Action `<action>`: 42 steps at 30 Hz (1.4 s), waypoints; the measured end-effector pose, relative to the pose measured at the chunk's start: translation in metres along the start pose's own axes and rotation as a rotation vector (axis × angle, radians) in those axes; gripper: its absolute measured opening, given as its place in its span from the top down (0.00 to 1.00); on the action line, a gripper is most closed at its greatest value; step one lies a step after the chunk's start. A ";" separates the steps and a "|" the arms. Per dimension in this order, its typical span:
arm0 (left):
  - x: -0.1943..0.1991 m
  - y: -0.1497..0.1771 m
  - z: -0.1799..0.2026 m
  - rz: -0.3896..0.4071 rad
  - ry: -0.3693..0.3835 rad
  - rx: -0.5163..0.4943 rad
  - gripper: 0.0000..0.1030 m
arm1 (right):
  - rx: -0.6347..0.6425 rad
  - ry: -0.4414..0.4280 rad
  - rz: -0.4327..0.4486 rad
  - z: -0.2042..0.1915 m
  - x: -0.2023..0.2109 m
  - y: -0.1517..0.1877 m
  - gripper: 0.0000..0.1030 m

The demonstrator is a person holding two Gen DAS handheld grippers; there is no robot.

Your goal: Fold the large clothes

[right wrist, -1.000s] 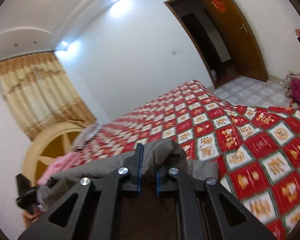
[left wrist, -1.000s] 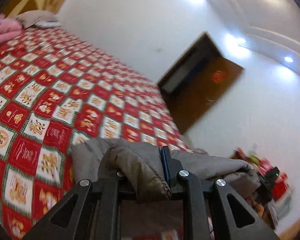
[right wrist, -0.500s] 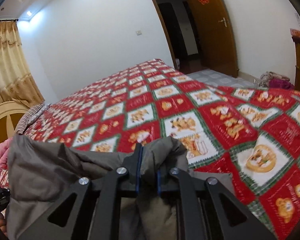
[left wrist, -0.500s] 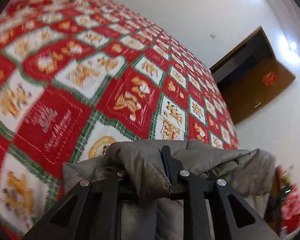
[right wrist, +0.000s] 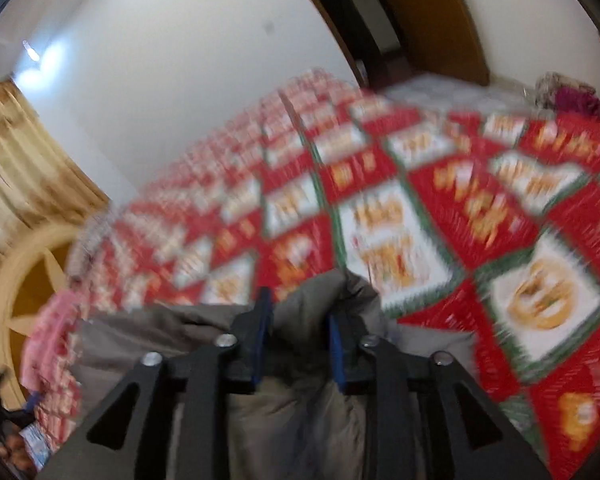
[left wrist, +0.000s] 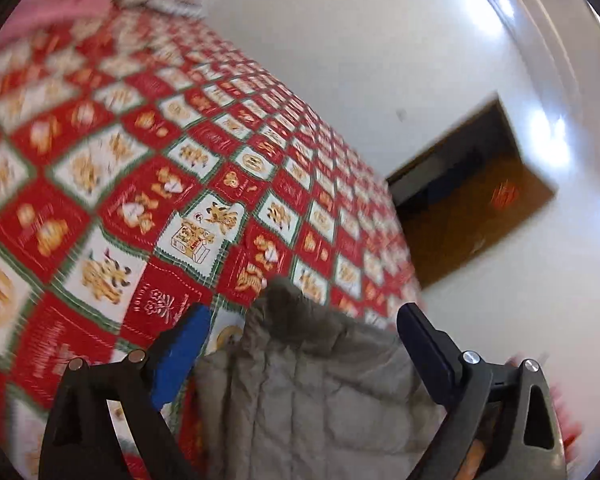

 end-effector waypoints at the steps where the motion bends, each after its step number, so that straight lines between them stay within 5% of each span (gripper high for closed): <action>1: -0.005 0.004 0.013 -0.005 -0.017 -0.054 0.08 | 0.028 0.005 0.054 -0.009 0.025 -0.007 0.42; 2: -0.011 0.011 0.027 -0.005 -0.026 -0.111 0.08 | 0.056 0.011 0.099 -0.016 0.041 -0.010 0.21; 5: -0.035 0.032 0.085 -0.013 -0.027 -0.279 0.08 | 0.234 -0.002 0.213 -0.058 0.093 -0.004 0.18; 7: -0.056 0.052 0.121 -0.028 -0.035 -0.378 0.08 | 0.364 -0.037 0.191 -0.091 0.108 0.017 0.38; 9: -0.077 0.070 0.139 -0.054 -0.036 -0.422 0.08 | 0.430 -0.072 0.125 -0.112 0.104 0.040 0.67; 13: -0.121 0.089 0.163 -0.112 -0.018 -0.408 0.08 | 0.450 -0.147 -0.010 -0.143 0.062 0.081 0.71; 14: -0.133 0.089 0.163 -0.108 -0.040 -0.418 0.11 | 0.469 -0.124 -0.027 -0.144 0.049 0.089 0.71; 15: -0.141 0.087 0.159 -0.097 -0.105 -0.433 0.11 | 0.464 -0.070 -0.057 -0.143 0.026 0.096 0.86; 18: -0.169 0.082 0.124 -0.110 -0.270 -0.451 0.11 | 0.336 -0.048 -0.167 -0.123 -0.030 0.105 0.84; 24: -0.190 0.083 0.065 -0.107 -0.242 -0.327 0.10 | 0.212 -0.038 -0.205 -0.083 -0.072 0.116 0.97; 29: -0.203 0.094 0.065 -0.056 -0.318 -0.371 0.09 | 0.175 -0.010 -0.242 -0.074 -0.085 0.123 1.00; 37: -0.220 0.095 0.060 -0.105 -0.312 -0.358 0.07 | 0.145 -0.018 -0.275 -0.071 -0.088 0.120 1.00; 42: -0.221 0.096 0.061 -0.111 -0.302 -0.361 0.06 | 0.250 0.082 -0.070 -0.061 -0.038 0.082 0.97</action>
Point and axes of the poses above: each gripper's, at about its wrist camera, not at the fingertips, and x roughly against the way its jaws point, z to its right, y to its underside, the point moved 7 cm from there along -x, roughly the way its jaws point, and after that the axes turned 9 degrees about -x, right-handed, at the moved point
